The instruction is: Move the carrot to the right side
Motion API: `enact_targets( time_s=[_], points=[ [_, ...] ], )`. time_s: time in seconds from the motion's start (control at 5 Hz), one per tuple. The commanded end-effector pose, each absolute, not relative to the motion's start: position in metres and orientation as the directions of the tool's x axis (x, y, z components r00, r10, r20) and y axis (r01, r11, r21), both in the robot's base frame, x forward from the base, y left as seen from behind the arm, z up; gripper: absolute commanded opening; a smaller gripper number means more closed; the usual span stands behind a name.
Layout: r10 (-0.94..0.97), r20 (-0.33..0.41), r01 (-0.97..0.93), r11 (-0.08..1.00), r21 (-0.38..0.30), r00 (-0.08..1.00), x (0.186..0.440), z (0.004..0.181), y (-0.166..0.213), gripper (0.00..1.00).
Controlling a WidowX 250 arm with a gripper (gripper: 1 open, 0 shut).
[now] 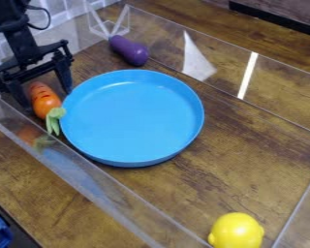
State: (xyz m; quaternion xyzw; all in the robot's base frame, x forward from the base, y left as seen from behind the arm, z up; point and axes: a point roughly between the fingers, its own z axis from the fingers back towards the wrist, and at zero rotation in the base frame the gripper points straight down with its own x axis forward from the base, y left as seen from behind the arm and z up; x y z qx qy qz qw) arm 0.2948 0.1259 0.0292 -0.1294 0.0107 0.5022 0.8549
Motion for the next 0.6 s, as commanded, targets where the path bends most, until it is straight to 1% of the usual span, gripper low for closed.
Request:
enact_targets(
  time_s=[0.0,0.4],
  points=[
    [0.859,-0.105,-0.853,0.468,-0.232,0.5,0.3015,0.0385,0.131,1.0],
    [0.859,-0.093,-0.85,0.472,-0.232,0.503,0.3001,0.0351,0.1345,1.0]
  ],
)
